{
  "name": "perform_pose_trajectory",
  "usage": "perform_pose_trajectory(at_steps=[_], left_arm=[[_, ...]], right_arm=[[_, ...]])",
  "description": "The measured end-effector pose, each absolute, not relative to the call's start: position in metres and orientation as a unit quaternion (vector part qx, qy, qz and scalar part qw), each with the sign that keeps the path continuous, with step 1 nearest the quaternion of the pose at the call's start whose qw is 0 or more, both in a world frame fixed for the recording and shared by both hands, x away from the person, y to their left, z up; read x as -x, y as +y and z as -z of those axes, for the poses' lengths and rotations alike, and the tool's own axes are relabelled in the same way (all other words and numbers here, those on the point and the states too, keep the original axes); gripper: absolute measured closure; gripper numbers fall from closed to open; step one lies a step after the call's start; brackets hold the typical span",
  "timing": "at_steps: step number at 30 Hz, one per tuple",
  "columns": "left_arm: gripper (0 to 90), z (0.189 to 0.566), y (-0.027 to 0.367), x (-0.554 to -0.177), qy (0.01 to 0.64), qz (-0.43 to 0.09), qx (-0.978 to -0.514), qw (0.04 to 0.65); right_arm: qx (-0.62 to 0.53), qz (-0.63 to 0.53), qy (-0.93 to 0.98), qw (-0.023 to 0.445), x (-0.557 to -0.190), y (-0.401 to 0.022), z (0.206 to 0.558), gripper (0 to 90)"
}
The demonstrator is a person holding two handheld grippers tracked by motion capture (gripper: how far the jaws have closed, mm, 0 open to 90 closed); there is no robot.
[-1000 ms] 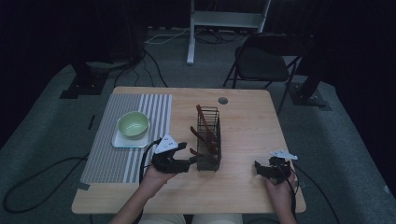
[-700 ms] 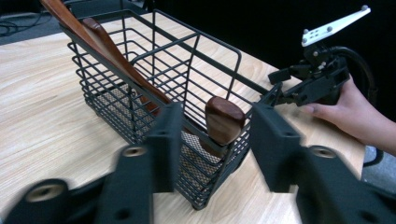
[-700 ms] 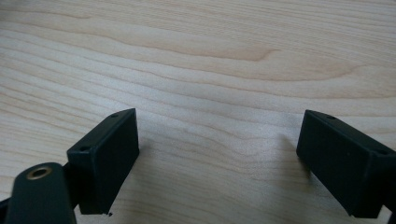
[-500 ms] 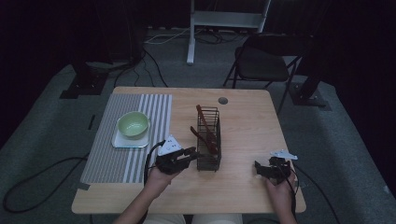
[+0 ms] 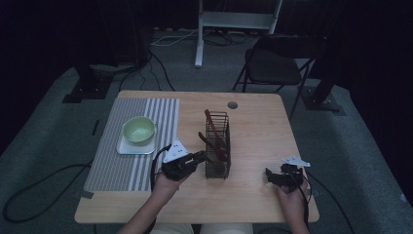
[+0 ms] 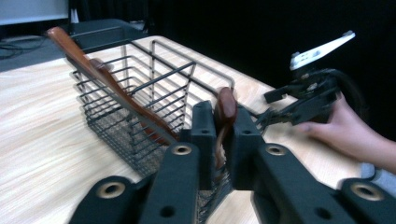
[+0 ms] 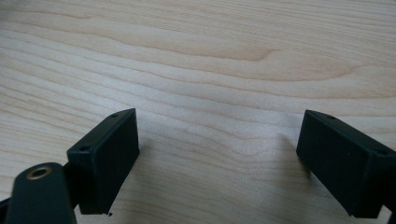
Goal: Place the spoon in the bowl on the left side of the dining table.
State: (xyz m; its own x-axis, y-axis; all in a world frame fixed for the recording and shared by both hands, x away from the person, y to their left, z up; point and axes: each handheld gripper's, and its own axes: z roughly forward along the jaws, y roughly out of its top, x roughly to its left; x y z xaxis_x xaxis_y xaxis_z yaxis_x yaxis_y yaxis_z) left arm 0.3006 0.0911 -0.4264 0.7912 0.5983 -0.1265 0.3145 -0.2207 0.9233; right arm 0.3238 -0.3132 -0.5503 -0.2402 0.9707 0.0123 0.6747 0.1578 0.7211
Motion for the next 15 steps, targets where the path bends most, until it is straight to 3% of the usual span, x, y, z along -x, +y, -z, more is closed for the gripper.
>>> perform_pose_trajectory(at_steps=[15], left_arm=[[83.9,0.409,0.092,-0.299,0.289,-0.147,-0.765,0.557]], right_arm=[[-0.569,-0.313,0.723,0.237,-0.324,-0.313,0.55,12.3]])
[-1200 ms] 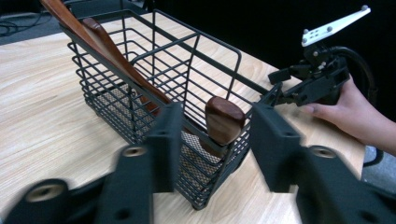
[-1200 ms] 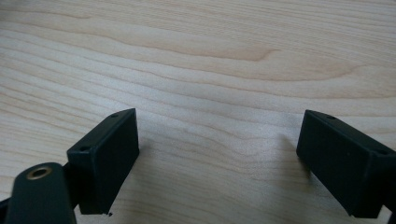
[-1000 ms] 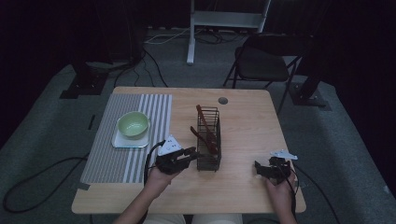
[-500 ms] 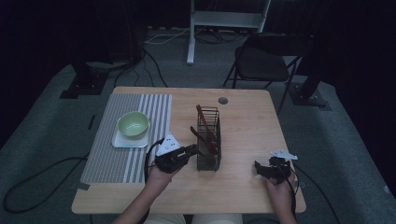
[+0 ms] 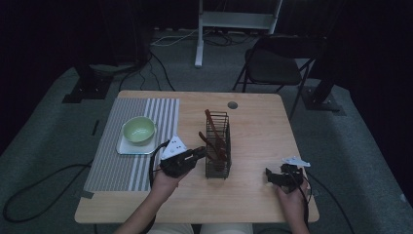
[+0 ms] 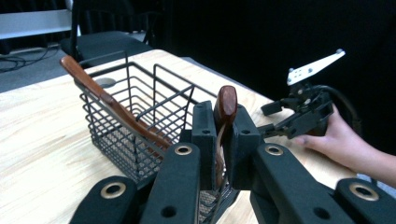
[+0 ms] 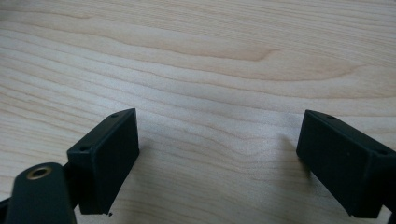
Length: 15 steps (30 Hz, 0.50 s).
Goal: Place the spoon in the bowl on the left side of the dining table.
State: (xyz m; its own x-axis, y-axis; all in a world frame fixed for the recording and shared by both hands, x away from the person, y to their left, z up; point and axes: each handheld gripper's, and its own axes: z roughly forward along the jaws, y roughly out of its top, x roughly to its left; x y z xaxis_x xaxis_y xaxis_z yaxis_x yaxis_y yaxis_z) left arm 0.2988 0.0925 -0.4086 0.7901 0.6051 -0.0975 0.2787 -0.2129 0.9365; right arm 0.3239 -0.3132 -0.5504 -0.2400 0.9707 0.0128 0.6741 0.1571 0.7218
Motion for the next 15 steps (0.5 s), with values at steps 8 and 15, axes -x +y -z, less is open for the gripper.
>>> perform_pose_trajectory(at_steps=[8,15], left_arm=[[83.9,0.392,0.094,-0.297,0.282,-0.163,-0.763,0.558],[83.9,0.379,0.094,-0.298,0.281,-0.171,-0.756,0.566]], right_arm=[[-0.569,-0.312,0.723,0.237,-0.324,-0.313,0.55,12.3],[-0.57,-0.313,0.722,0.237,-0.324,-0.313,0.55,12.3]])
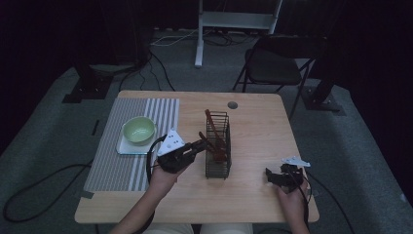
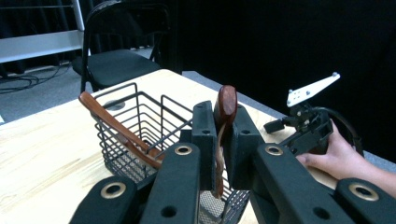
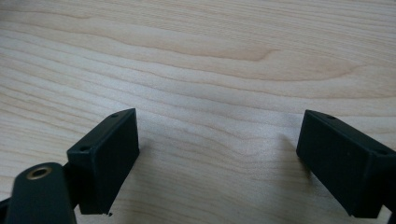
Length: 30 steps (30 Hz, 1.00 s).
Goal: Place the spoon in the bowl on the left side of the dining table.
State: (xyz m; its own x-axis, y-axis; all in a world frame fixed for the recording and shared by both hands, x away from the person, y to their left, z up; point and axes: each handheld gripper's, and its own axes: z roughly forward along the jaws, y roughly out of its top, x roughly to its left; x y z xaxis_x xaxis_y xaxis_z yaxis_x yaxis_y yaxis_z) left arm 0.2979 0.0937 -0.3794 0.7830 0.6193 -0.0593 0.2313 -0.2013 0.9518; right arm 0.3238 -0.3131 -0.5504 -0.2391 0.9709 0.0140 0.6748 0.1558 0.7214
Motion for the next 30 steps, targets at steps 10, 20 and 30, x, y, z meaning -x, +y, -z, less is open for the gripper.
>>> perform_pose_trajectory(at_steps=[10,20,30], left_arm=[[83.8,0.358,0.106,-0.295,0.275,-0.177,-0.73,0.6],[83.9,0.337,0.122,-0.291,0.276,-0.198,-0.711,0.615],[83.8,0.317,0.141,-0.289,0.287,-0.232,-0.687,0.625]], right_arm=[[-0.569,-0.313,0.723,0.237,-0.324,-0.313,0.55,12.4],[-0.569,-0.312,0.723,0.237,-0.324,-0.313,0.55,12.4],[-0.569,-0.312,0.723,0.237,-0.324,-0.313,0.55,12.4]])
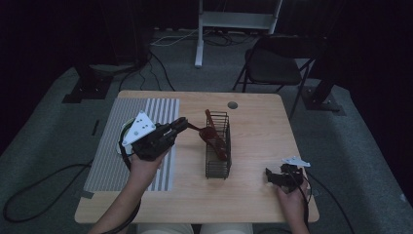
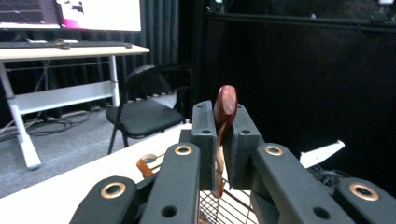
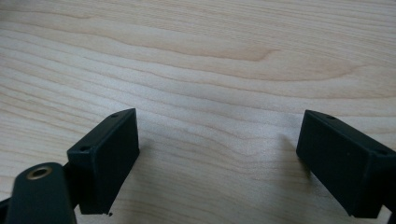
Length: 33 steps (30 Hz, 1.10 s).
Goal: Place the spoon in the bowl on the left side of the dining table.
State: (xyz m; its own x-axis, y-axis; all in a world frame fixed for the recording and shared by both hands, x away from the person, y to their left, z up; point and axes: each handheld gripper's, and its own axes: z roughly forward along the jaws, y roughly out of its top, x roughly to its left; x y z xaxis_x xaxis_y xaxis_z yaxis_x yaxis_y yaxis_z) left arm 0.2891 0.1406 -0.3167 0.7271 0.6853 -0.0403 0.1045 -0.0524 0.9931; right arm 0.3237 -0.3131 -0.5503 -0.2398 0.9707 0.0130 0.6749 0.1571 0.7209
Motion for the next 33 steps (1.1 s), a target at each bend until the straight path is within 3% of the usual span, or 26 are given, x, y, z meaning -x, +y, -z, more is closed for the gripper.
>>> perform_pose_trajectory(at_steps=[14,33], left_arm=[[83.9,0.318,0.185,-0.293,0.338,-0.277,-0.646,0.625],[83.8,0.361,0.231,-0.303,0.416,-0.313,-0.618,0.589]], right_arm=[[-0.569,-0.312,0.723,0.237,-0.324,-0.313,0.55,12.4],[-0.569,-0.313,0.722,0.237,-0.324,-0.313,0.55,12.4]])
